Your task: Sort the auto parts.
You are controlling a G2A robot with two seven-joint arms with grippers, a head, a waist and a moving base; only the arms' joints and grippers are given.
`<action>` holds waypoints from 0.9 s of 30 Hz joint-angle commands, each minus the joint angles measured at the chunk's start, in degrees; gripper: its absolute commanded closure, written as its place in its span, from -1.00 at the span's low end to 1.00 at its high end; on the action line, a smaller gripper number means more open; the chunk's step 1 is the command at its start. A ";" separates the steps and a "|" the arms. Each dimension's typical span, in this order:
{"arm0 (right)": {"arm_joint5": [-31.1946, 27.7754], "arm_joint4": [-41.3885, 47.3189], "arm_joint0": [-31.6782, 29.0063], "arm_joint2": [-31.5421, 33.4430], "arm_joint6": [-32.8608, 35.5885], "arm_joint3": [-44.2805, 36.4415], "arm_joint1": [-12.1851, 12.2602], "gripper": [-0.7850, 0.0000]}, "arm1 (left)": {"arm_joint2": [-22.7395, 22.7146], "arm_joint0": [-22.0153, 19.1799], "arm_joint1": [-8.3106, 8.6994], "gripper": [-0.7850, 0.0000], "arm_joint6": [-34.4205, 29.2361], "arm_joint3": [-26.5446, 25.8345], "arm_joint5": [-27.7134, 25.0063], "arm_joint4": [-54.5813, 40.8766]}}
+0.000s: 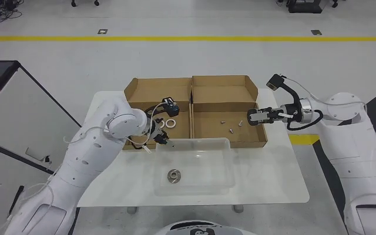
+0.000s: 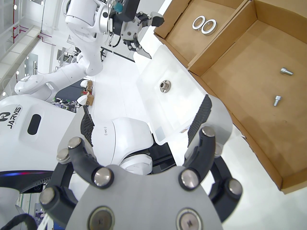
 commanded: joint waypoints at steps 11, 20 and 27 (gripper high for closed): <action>0.00 0.00 0.00 0.00 0.00 0.00 0.00 -1.00 | 9.11 -1.27 3.09 -1.00 -4.56 -12.89 4.62 -0.30; 0.00 0.00 0.00 0.00 0.00 0.00 0.00 -1.00 | 21.55 -9.87 4.49 -1.00 -4.51 -11.29 4.57 -4.36; 0.00 0.00 0.00 0.00 0.00 0.00 0.00 -1.00 | 30.39 -16.30 4.75 -1.00 -3.72 -8.83 3.78 -7.21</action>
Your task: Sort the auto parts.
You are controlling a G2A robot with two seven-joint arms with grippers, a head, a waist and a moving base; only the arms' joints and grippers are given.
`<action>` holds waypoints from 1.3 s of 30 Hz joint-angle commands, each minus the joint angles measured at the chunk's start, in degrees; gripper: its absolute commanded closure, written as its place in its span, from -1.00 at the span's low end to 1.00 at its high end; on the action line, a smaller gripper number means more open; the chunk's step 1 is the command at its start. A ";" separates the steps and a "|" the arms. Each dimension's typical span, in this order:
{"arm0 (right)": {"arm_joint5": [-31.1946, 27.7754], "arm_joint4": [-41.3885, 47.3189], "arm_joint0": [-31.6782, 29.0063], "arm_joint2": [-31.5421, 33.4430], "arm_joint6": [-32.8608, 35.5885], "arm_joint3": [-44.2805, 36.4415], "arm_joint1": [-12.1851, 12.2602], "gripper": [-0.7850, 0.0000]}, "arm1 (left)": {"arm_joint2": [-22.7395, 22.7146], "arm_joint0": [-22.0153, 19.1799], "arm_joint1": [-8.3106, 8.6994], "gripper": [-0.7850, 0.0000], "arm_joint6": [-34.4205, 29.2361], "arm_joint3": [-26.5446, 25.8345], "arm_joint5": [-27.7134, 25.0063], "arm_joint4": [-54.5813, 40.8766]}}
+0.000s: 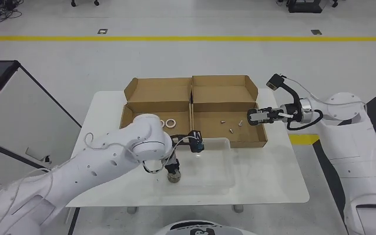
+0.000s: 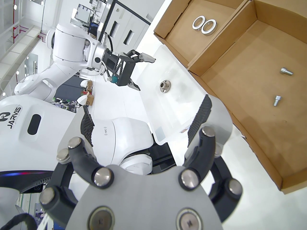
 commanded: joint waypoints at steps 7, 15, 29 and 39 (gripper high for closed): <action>0.00 0.00 0.00 0.00 0.00 0.00 0.00 -1.00 | 9.16 -6.94 0.07 -1.00 2.11 2.14 -2.10 -2.74; 0.00 0.00 0.00 0.00 0.00 0.00 0.00 -1.00 | 16.00 -12.10 -0.26 -1.00 4.87 4.95 -4.86 -4.73; 0.00 0.00 0.00 0.00 0.00 0.00 0.00 -1.00 | 16.00 -8.85 -1.73 -0.59 5.78 7.77 -5.78 -3.01; 0.00 0.00 0.00 0.00 0.00 0.00 0.00 -1.00 | 16.00 -6.44 -2.93 -0.22 6.06 9.08 -6.07 -0.44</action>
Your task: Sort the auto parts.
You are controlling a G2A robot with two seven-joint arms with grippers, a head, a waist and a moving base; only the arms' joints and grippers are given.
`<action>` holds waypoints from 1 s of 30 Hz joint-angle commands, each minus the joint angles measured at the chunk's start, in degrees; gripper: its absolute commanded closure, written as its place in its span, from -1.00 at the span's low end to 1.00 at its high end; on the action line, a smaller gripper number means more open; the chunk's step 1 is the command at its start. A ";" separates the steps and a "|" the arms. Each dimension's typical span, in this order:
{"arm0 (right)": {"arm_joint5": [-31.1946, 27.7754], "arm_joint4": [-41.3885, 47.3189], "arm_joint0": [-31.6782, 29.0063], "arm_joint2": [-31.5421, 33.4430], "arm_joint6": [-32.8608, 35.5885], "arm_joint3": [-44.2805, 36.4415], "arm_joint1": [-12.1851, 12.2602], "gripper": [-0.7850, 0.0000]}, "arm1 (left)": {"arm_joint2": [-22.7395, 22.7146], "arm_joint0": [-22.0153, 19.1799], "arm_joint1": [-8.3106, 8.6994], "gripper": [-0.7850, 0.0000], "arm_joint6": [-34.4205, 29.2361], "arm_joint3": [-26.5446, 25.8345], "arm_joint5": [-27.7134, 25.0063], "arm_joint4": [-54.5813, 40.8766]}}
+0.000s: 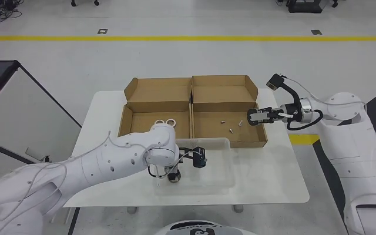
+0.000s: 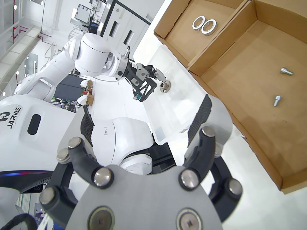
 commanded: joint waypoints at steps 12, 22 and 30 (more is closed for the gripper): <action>0.00 0.00 0.00 0.00 0.00 0.00 0.00 -1.00 | 0.00 1.73 -0.24 -0.19 -0.36 1.14 0.36 1.29; 0.00 0.00 0.00 0.00 0.00 0.00 0.00 -1.00 | 0.00 2.90 -0.49 0.03 0.09 1.85 -0.10 2.53; 0.00 0.00 0.00 0.00 0.00 0.00 0.00 -1.00 | 0.00 3.10 -0.77 0.06 0.17 2.83 -0.18 3.13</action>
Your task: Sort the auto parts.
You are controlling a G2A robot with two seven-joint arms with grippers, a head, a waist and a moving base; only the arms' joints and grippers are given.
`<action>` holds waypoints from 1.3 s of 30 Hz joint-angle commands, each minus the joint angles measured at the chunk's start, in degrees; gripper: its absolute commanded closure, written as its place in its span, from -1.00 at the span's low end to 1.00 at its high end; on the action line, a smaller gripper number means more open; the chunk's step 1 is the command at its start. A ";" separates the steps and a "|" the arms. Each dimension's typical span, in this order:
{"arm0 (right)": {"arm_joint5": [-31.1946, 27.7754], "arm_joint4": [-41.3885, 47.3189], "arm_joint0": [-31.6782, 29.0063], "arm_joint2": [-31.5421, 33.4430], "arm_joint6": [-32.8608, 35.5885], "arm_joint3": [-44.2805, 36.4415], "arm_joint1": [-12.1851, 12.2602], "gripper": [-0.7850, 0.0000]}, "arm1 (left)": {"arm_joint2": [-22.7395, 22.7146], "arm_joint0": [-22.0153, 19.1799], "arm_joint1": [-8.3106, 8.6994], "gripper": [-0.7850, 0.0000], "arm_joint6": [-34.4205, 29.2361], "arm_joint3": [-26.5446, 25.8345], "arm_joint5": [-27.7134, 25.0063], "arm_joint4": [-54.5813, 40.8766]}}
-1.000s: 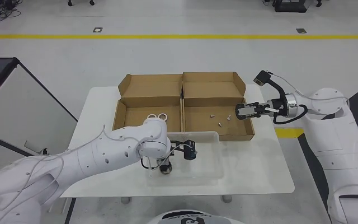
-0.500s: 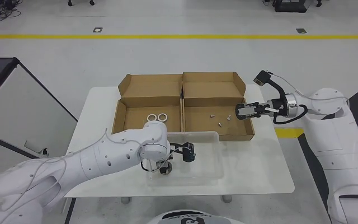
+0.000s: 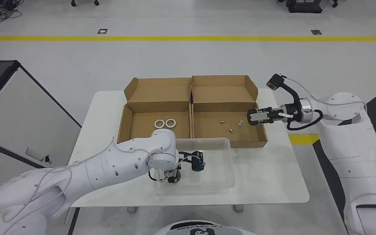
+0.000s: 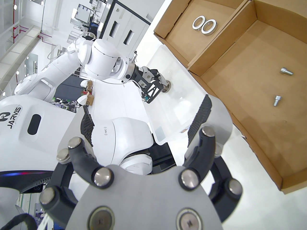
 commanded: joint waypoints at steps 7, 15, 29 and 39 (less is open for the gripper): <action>0.00 0.00 0.00 0.00 0.00 0.00 0.00 -1.00 | 0.00 -0.04 -0.69 0.16 0.03 1.31 -0.03 0.91; 0.00 0.00 0.00 0.00 0.00 0.00 0.00 -1.00 | 0.00 -0.53 -2.34 0.22 1.22 3.04 -1.20 1.61; 0.00 0.00 0.00 0.00 0.00 0.00 0.00 -1.00 | 0.00 -0.20 -2.34 0.20 -0.09 1.98 0.10 1.03; 0.00 0.00 0.00 0.00 0.00 0.00 0.00 -1.00 | 0.00 0.44 -2.15 0.15 0.46 1.85 -0.46 2.55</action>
